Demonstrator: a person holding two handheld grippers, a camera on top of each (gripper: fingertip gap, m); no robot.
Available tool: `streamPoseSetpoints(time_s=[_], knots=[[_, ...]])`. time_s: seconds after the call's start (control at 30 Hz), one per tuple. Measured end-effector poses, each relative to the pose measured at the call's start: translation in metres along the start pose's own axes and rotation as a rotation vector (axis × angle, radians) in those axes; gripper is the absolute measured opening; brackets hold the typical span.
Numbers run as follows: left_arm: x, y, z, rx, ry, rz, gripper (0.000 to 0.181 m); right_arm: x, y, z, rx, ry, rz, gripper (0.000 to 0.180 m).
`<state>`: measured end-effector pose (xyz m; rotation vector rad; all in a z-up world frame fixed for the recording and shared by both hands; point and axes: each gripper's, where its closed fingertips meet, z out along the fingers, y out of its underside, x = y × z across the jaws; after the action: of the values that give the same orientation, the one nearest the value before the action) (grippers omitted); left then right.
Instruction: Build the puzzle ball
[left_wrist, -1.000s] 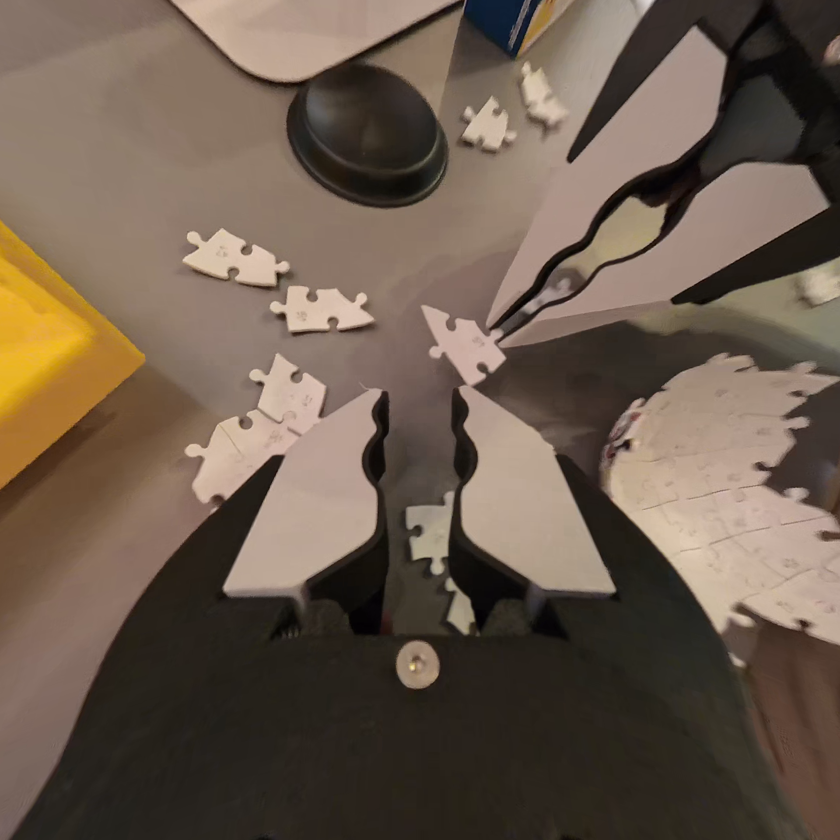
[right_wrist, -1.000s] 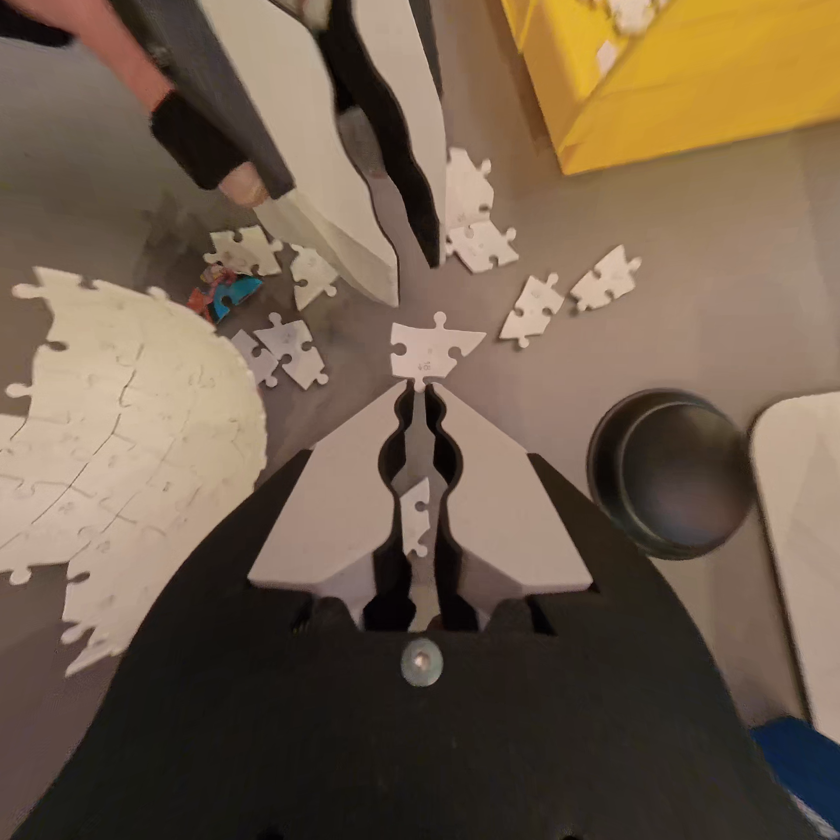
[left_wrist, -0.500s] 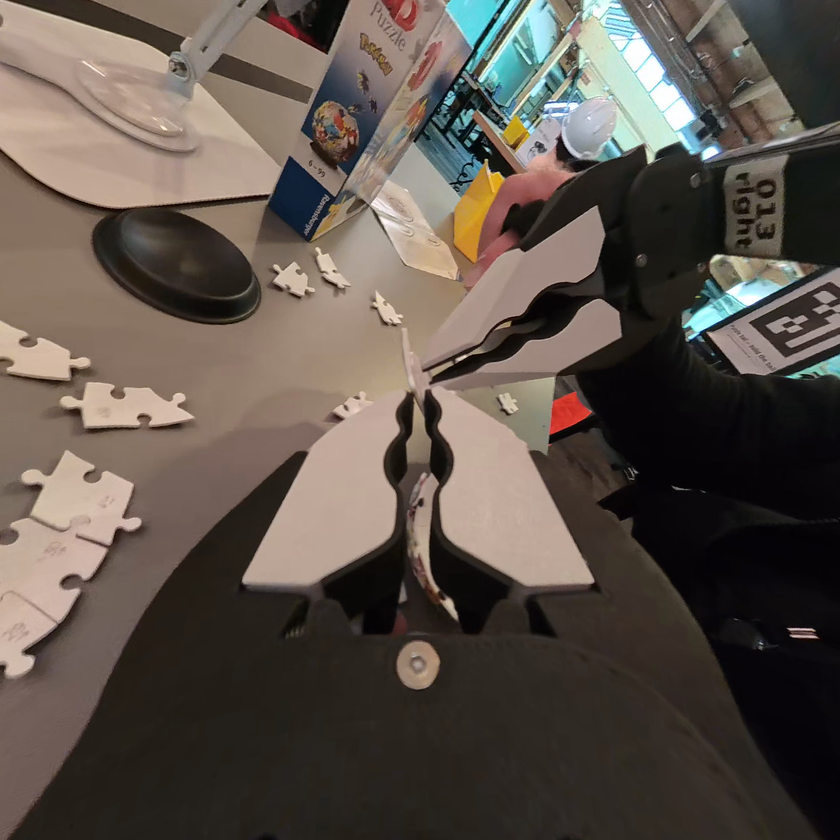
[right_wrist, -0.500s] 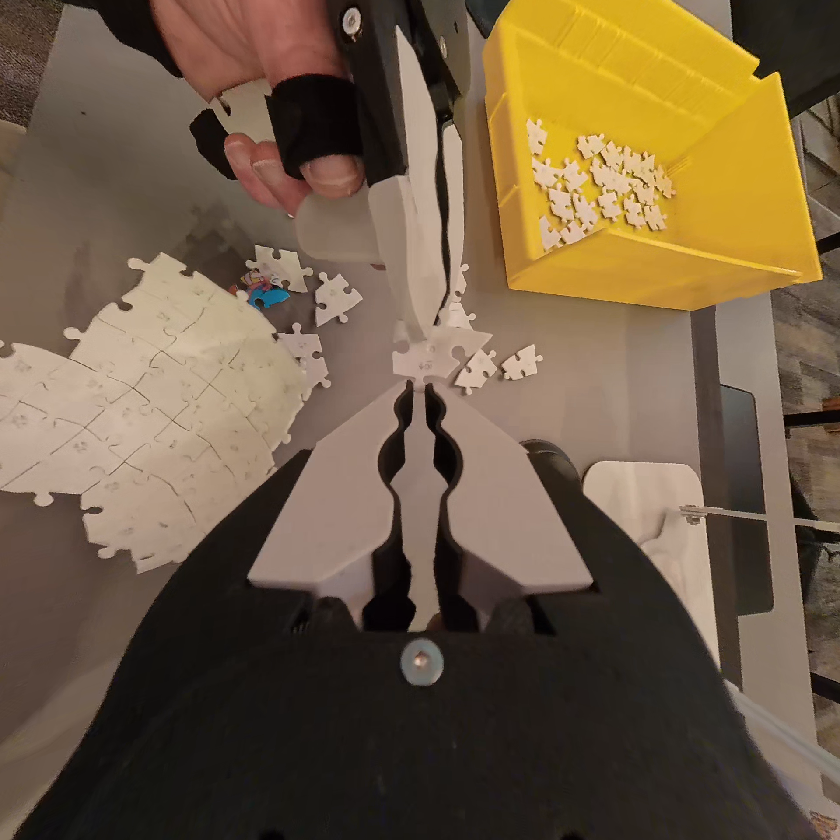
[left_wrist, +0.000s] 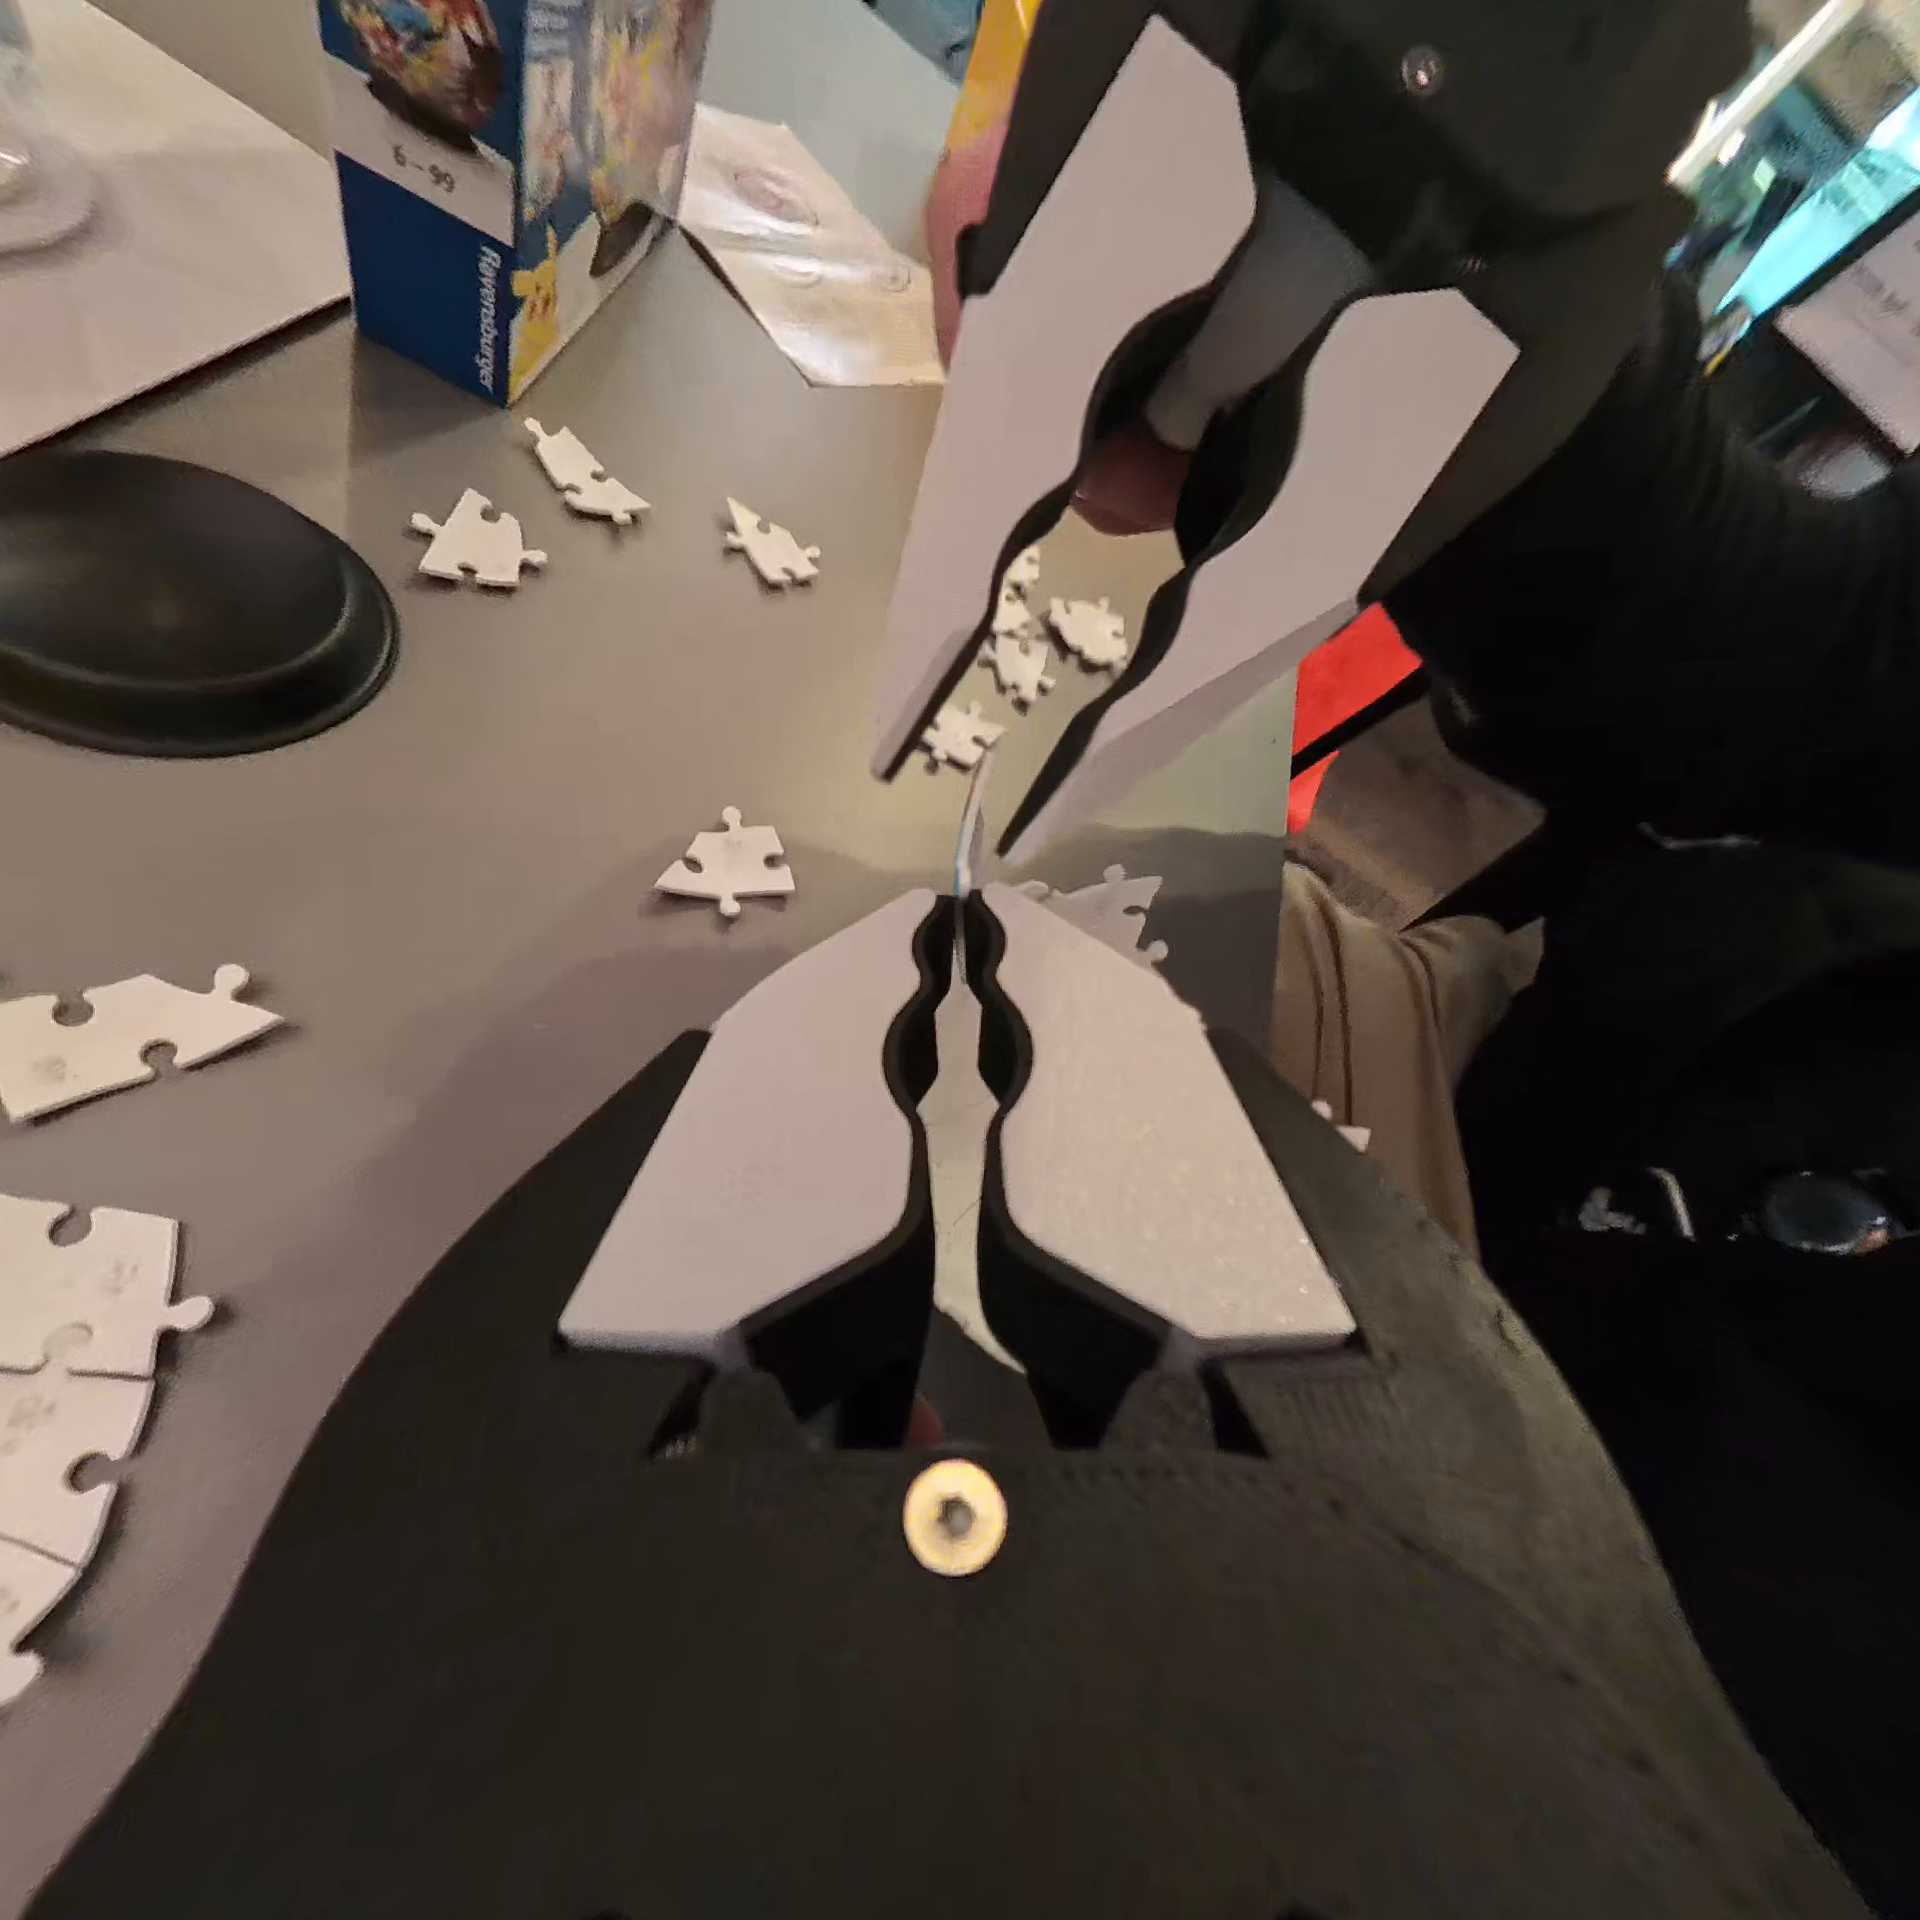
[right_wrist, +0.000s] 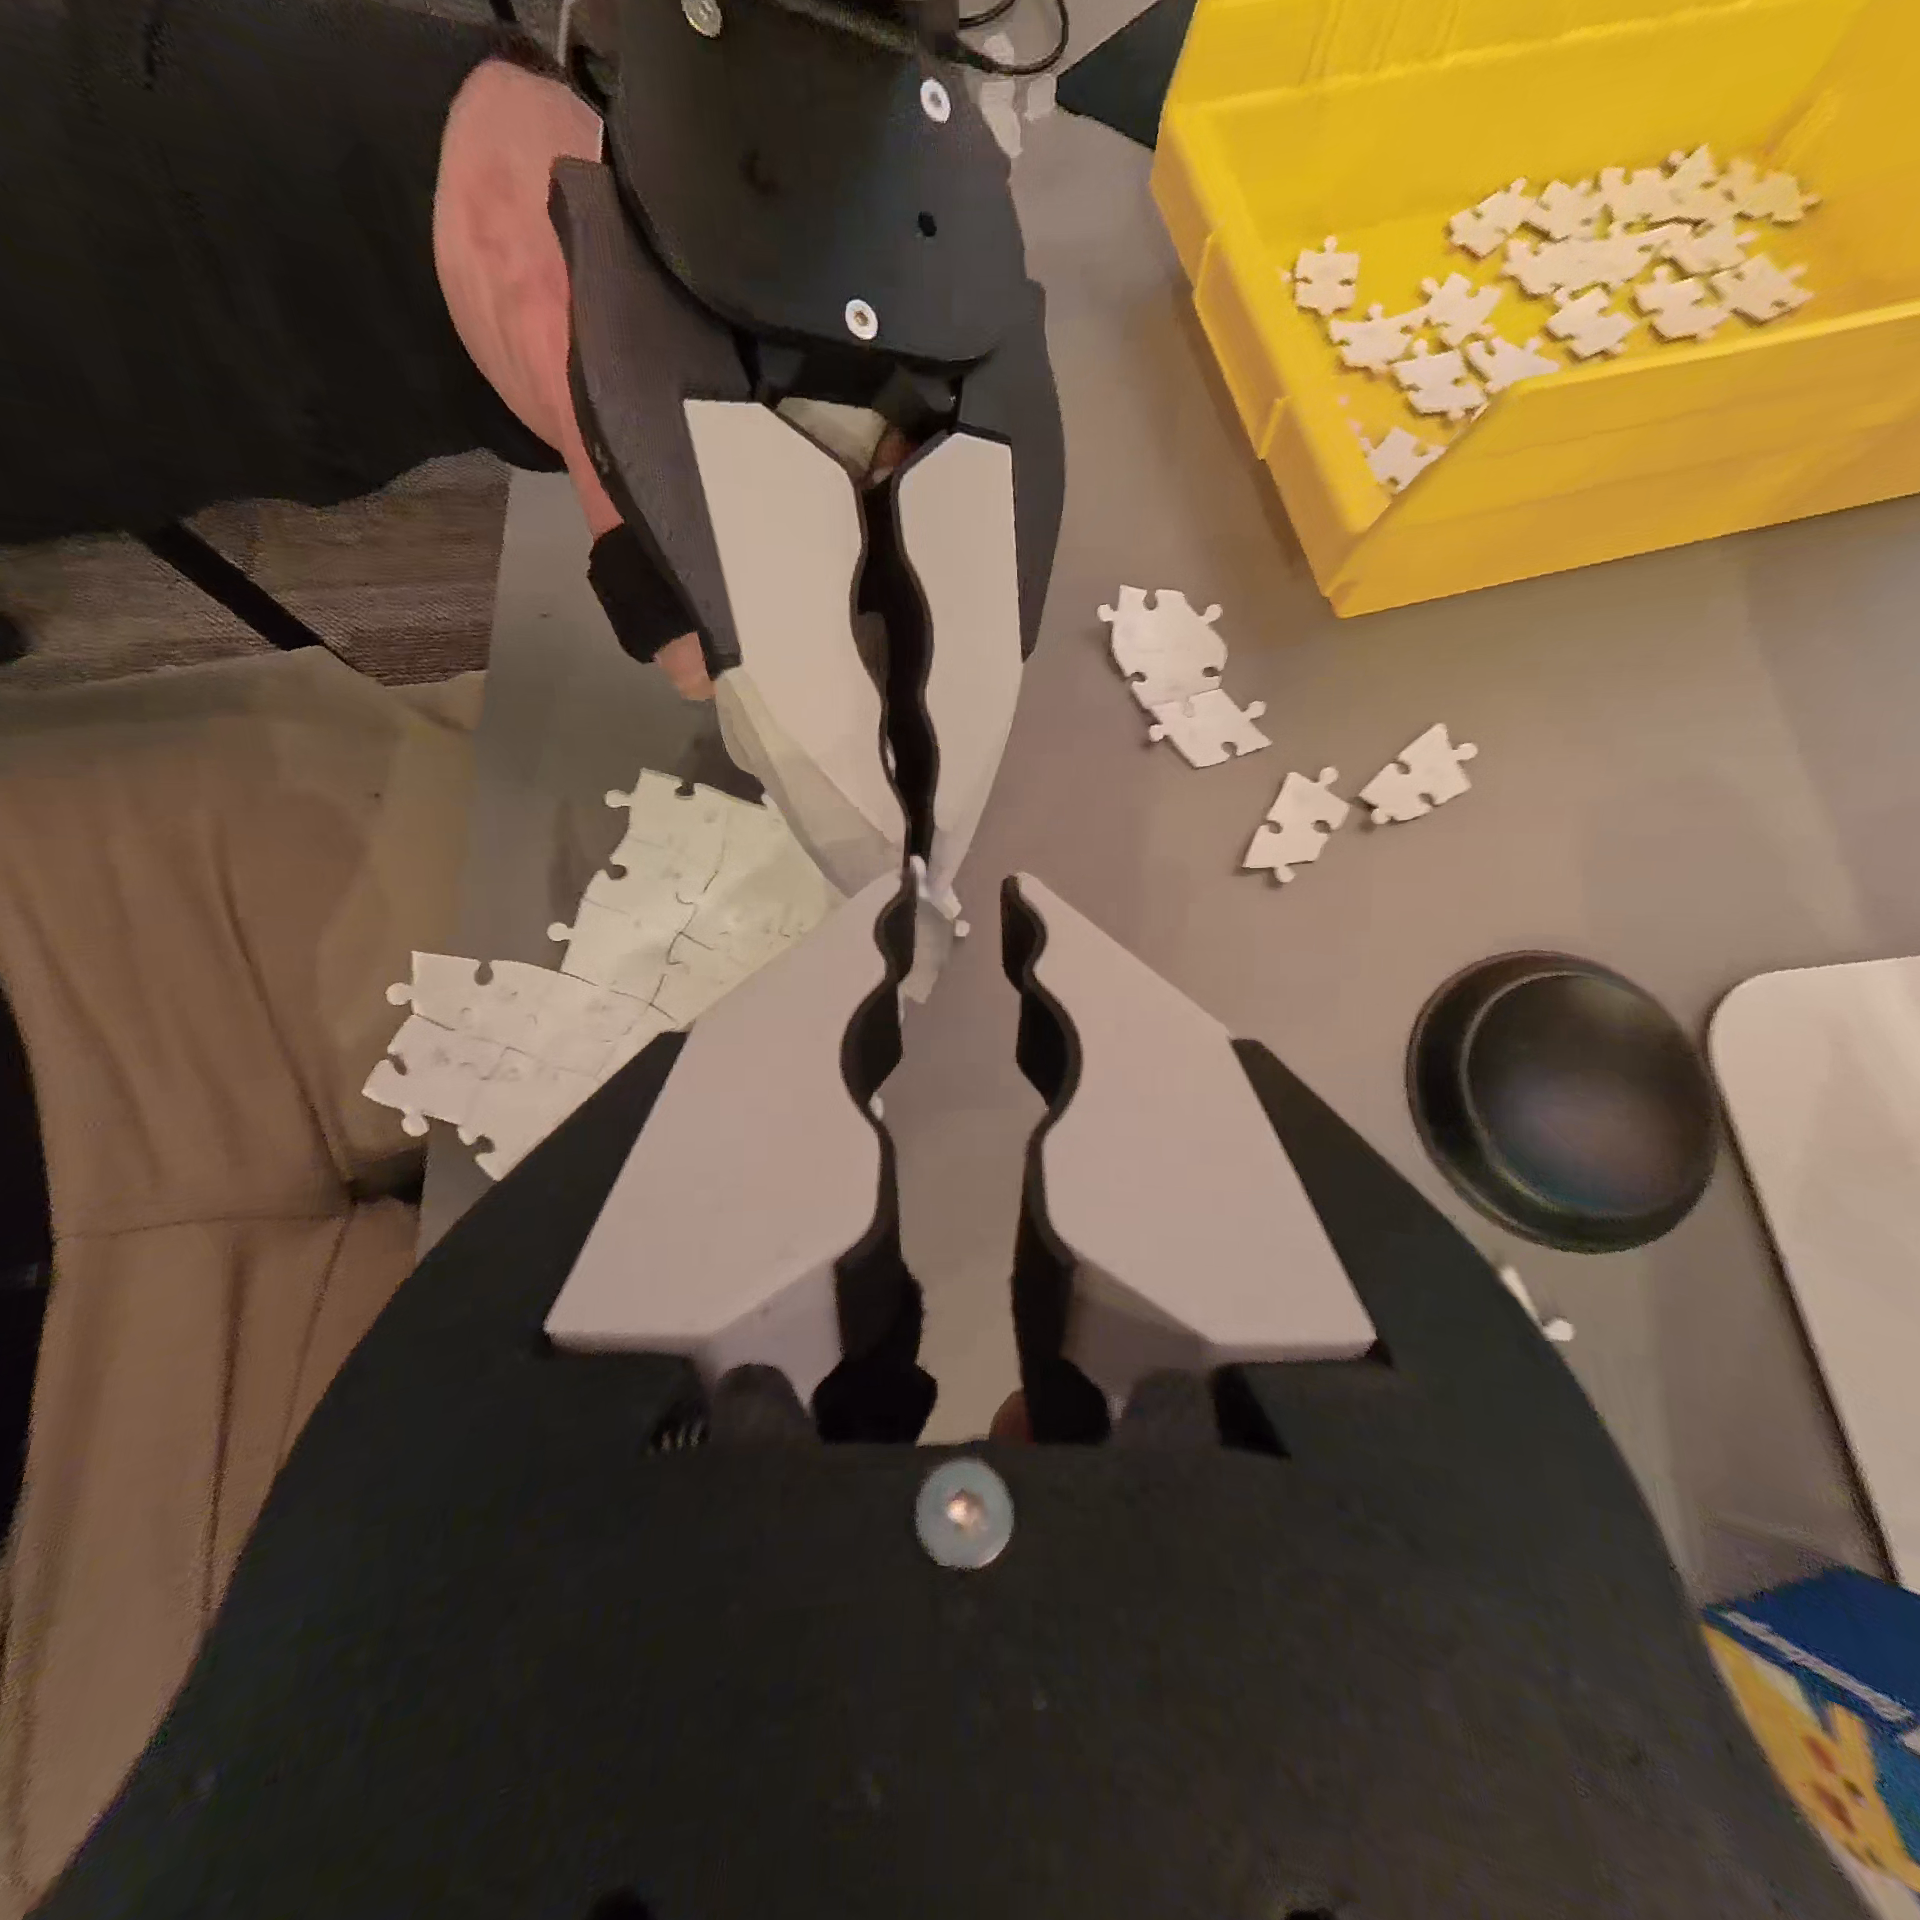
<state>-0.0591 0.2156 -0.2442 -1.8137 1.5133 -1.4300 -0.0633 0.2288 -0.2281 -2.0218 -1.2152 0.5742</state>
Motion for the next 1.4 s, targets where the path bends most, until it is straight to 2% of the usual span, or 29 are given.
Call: streamPoseSetpoints(time_s=[0.1, 0.23, 0.37, 0.47, 0.57, 0.7, 0.87, 1.4], knots=[[0.003, 0.002, 0.002, -0.033, -0.013, 0.041, 0.003, -0.007, 0.003, 0.002, -0.014, -0.042, 0.04, 0.003], [0.005, 0.004, 0.004, -0.05, -0.015, 0.07, 0.003, -0.011, 0.006, 0.001, -0.003, -0.079, 0.123, 0.001], [0.004, 0.007, 0.006, -0.075, -0.031, 0.112, 0.004, -0.01, 0.012, 0.001, 0.005, -0.041, 0.167, 0.0], [-0.009, 0.014, 0.001, -0.124, -0.099, 0.134, 0.017, -0.01, 0.022, 0.002, 0.002, -0.022, 0.201, 0.0], [-0.02, 0.02, -0.003, -0.166, -0.158, 0.139, 0.043, -0.015, 0.033, 0.008, -0.032, -0.004, 0.19, 0.0], [-0.018, 0.032, 0.007, -0.25, -0.14, 0.134, 0.049, -0.013, 0.044, 0.015, -0.067, 0.018, 0.181, 0.0], [-0.019, 0.057, 0.018, -0.369, -0.113, 0.132, 0.044, -0.011, 0.052, 0.02, -0.084, 0.029, 0.167, 0.0], [-0.018, 0.08, 0.034, -0.637, -0.021, 0.105, 0.019, -0.013, 0.052, 0.03, -0.075, 0.01, 0.109, 0.0]])
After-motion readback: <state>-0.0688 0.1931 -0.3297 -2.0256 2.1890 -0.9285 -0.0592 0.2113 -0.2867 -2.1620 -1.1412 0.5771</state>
